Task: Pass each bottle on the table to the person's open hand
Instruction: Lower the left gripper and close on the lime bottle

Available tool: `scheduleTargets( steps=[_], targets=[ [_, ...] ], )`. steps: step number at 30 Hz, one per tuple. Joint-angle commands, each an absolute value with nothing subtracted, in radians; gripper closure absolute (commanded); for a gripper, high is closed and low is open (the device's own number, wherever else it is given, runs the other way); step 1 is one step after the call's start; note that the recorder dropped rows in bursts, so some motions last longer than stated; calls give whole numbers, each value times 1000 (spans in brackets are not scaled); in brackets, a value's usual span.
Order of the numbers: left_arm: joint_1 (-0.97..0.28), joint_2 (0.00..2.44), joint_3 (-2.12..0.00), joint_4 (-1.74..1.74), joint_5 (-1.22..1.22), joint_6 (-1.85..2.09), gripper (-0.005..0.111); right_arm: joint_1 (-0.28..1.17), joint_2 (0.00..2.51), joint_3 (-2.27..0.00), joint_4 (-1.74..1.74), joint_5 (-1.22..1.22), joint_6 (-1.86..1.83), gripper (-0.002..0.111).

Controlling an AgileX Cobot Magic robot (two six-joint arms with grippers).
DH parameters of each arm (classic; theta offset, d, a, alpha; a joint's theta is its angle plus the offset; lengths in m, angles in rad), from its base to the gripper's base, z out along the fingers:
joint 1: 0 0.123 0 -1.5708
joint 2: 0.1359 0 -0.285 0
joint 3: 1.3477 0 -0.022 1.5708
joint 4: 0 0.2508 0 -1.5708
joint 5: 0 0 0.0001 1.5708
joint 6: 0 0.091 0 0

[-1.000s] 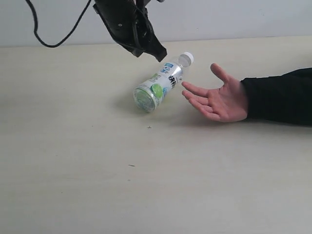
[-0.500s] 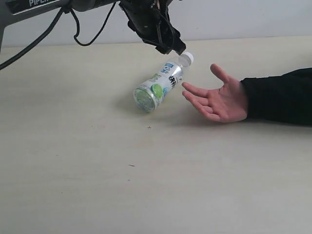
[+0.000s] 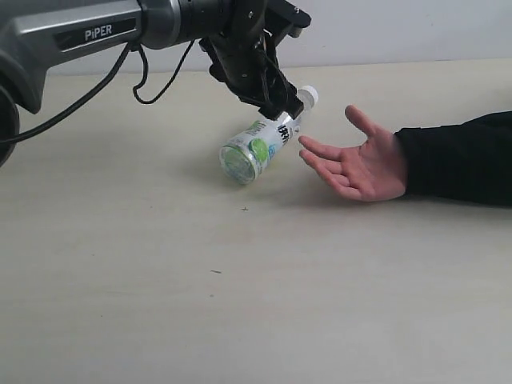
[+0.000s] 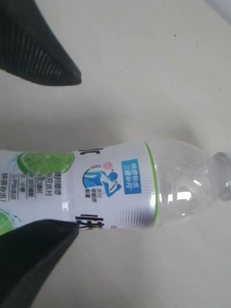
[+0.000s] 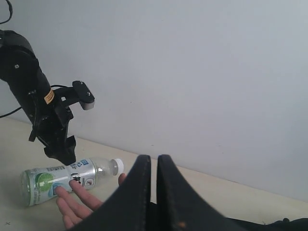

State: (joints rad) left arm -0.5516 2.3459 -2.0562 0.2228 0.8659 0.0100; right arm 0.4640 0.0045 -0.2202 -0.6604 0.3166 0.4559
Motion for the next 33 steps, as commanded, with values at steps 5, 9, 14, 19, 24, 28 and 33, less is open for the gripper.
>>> scheduleTargets(
  steps=[5,9,14,19,24,28,33],
  targets=[
    [-556,2357,-2062,227,862,0,27,465,0,-216,-656,305,456,101],
    [-556,2375,-2062,227,860,0,27,465,0,-216,-656,305,456,101],
    [-556,2411,-2062,227,850,0,27,465,0,-216,-656,305,456,101],
    [-556,2436,-2062,227,844,0,27,465,0,-216,-656,305,456,101],
    [-556,2442,-2062,227,844,0,27,465,0,-216,-656,305,456,101],
    [-556,2450,-2062,225,858,0,27,465,0,-216,-656,305,456,101],
    [-556,2471,-2062,225,893,0,27,465,0,-216,-656,305,456,101]
  ],
)
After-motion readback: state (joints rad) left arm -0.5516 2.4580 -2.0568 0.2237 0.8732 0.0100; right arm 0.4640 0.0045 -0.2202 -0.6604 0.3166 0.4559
